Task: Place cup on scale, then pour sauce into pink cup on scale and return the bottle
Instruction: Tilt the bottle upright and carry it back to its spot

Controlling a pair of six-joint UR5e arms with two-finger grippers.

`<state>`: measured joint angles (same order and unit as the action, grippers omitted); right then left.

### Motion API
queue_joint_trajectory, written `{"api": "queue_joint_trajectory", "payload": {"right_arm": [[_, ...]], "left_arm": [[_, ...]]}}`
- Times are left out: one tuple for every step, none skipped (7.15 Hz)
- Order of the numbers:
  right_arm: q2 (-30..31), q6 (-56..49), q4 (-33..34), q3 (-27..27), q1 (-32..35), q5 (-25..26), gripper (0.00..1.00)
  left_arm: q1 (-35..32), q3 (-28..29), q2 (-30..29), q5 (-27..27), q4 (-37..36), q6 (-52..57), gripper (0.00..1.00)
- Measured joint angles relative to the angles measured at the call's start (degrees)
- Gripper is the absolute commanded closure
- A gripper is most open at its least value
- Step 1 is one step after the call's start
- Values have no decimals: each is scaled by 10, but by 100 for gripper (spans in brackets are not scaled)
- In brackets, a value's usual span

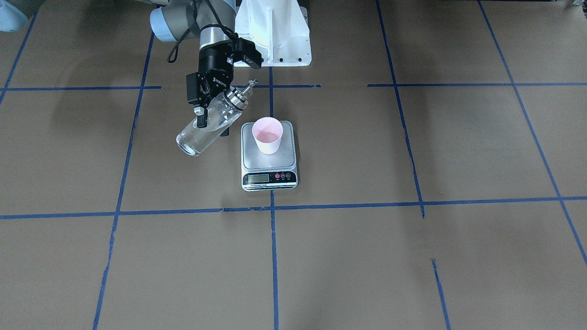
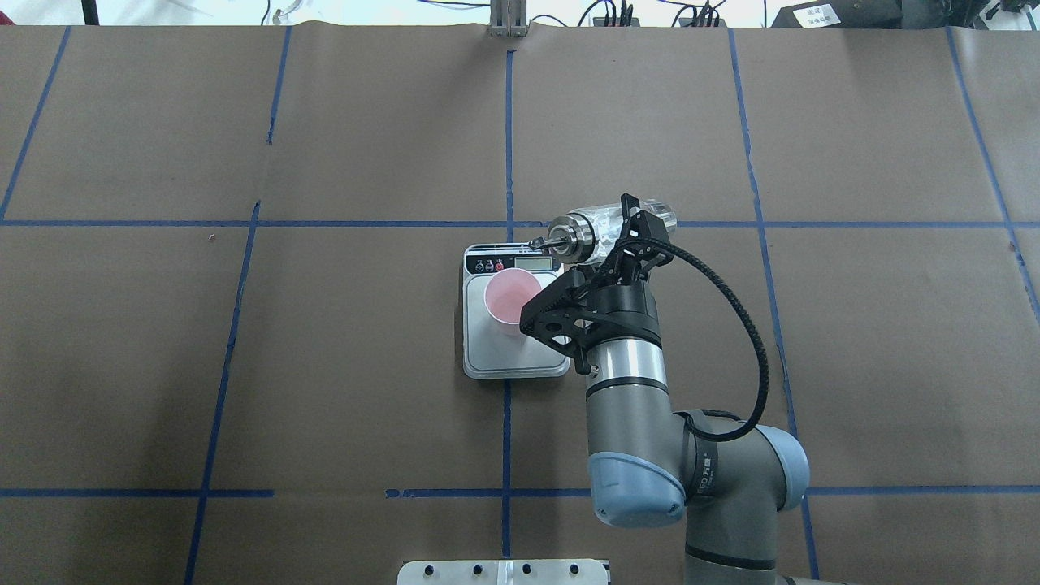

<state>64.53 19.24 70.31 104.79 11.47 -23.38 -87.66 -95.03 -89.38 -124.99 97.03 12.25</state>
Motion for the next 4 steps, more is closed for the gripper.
{"api": "queue_joint_trajectory", "payload": {"right_arm": [[9,51,0,19,1,-23,100],[24,118,0,39,1,-48,100],[43,194,0,65,3,-79,100],[54,257,-1,86,7,-105,100]], "left_arm": [[-1,0,-2,0,0,0,0],[-3,-1,-4,0,0,0,0],[-5,-1,-6,0,0,0,0],[-6,-1,-7,1,0,0,0]]}}
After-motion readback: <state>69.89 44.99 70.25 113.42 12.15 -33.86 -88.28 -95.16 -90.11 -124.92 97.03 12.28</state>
